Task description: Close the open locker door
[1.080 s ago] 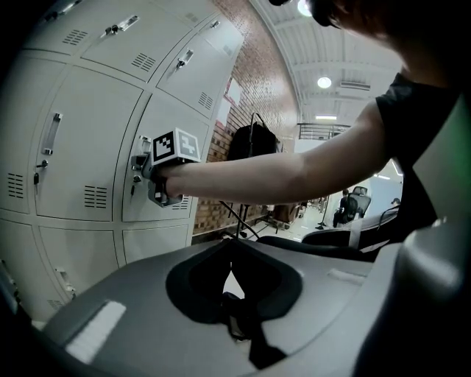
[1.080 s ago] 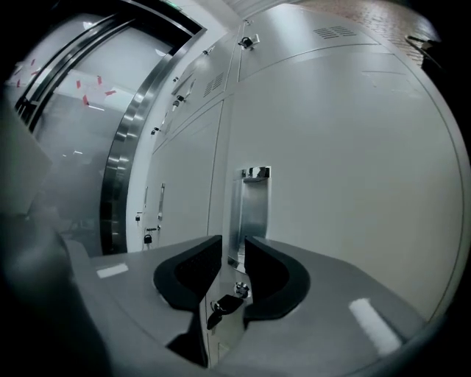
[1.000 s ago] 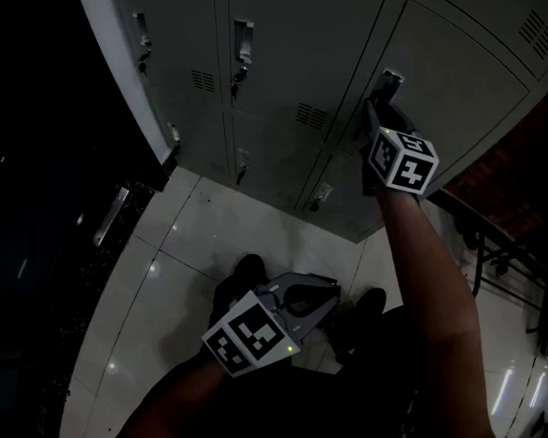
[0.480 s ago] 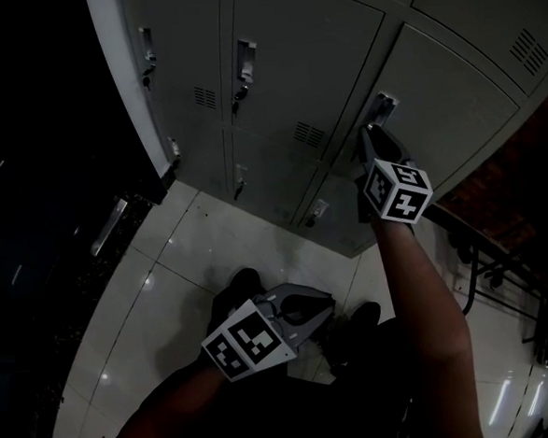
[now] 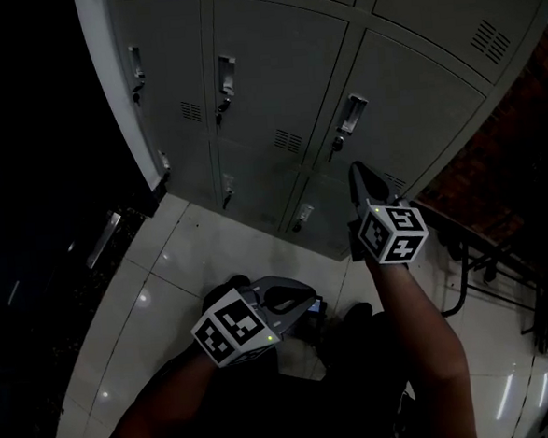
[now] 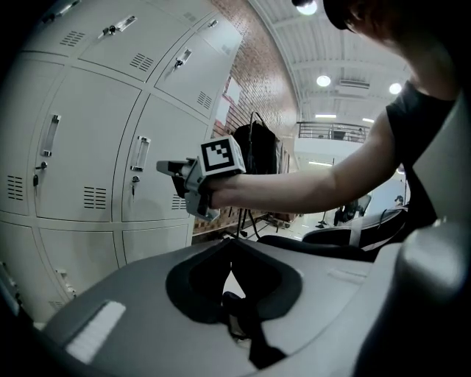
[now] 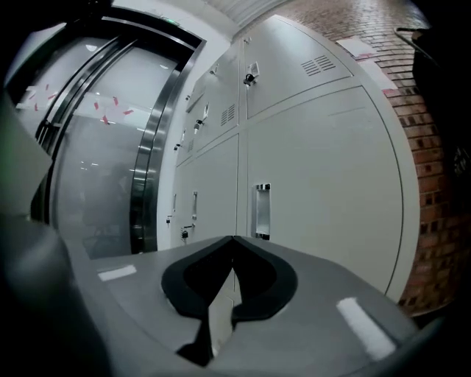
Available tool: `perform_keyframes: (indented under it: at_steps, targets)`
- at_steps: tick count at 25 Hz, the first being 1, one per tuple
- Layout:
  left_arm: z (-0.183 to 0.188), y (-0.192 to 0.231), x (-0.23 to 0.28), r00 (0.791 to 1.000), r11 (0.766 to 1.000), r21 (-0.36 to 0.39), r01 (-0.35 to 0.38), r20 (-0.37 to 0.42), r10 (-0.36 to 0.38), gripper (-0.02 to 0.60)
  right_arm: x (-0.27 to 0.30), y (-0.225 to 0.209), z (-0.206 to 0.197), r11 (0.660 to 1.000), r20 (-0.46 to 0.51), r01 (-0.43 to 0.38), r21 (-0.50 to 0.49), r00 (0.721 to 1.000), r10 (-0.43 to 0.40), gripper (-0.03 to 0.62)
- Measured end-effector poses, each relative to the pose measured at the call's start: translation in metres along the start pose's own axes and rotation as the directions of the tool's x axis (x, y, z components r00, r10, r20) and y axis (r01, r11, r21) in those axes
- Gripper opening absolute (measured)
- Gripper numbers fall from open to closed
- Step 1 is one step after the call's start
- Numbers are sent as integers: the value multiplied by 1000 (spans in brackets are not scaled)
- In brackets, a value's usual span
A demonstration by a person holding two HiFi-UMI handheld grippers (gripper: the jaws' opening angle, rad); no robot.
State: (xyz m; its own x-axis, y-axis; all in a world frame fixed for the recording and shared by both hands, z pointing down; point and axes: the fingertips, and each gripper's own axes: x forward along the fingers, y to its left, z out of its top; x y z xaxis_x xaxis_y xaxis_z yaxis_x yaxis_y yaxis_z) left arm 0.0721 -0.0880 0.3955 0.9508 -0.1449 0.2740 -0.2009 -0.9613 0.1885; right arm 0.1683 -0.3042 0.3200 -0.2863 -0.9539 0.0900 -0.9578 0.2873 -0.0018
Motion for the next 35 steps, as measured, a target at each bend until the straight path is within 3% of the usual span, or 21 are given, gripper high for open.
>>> perform_keyframes:
  at_steps: [11,25,35]
  targets:
    - [-2,0,2,1000,1000,7,-1,-7,1,12,-93,22,2,995,9,-99,-6,995,99,3]
    - [0,-2,6,1000,1000,22,3,-8,-2,12,-194,14,-34,997,-51,-70,31,996,71,3]
    - [-1,-8,15,1000,999,32,18,-22,-17,12,-230,25,-68,993,-100,-102,57,989,107,3]
